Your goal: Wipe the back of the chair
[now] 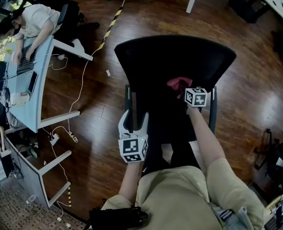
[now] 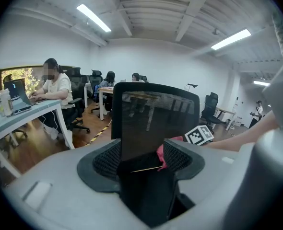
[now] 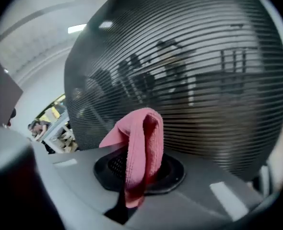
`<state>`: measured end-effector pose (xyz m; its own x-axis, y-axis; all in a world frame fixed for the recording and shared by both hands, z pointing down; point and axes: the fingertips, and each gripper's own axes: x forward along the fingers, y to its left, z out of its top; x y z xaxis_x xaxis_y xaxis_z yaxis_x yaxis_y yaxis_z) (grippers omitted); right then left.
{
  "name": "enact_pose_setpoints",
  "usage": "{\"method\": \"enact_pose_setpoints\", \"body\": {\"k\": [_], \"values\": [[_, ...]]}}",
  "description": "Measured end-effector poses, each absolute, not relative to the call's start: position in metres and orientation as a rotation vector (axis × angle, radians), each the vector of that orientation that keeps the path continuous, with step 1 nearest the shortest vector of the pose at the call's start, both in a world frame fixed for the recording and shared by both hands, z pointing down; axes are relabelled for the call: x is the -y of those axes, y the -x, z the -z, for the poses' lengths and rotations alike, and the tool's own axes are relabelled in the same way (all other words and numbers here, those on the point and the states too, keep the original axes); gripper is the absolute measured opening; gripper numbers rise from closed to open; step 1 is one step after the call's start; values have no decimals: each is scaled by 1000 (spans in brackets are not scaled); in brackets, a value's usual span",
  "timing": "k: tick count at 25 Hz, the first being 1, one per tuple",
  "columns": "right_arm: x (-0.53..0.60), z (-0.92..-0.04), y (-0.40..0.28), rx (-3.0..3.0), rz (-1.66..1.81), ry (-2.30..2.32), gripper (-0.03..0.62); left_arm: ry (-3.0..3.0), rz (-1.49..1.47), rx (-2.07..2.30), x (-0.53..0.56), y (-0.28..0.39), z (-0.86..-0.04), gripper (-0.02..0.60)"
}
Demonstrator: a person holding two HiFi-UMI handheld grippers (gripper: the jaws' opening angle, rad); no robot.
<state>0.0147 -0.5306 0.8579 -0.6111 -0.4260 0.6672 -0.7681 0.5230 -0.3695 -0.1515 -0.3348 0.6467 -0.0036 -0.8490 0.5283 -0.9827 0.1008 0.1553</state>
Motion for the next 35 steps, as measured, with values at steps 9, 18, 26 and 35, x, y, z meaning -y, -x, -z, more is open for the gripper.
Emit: {"method": "enact_pose_setpoints", "body": {"k": [9,18,26,35], "values": [[533,-854,-105,2215,-959,-1136,22,-1885,-348,1845,364,116,-642,255],[413,-873,187,2447,-794,-313,23,-1758,-394,1926,336,150,-653,254],[464,-887,113,2360,-773,-548,23,-1720,-307,1916,323,172,-655,251],[525,-881,-176,1867,-932,-1419,21,-1864,-198,1802,353,132,-654,252]]}}
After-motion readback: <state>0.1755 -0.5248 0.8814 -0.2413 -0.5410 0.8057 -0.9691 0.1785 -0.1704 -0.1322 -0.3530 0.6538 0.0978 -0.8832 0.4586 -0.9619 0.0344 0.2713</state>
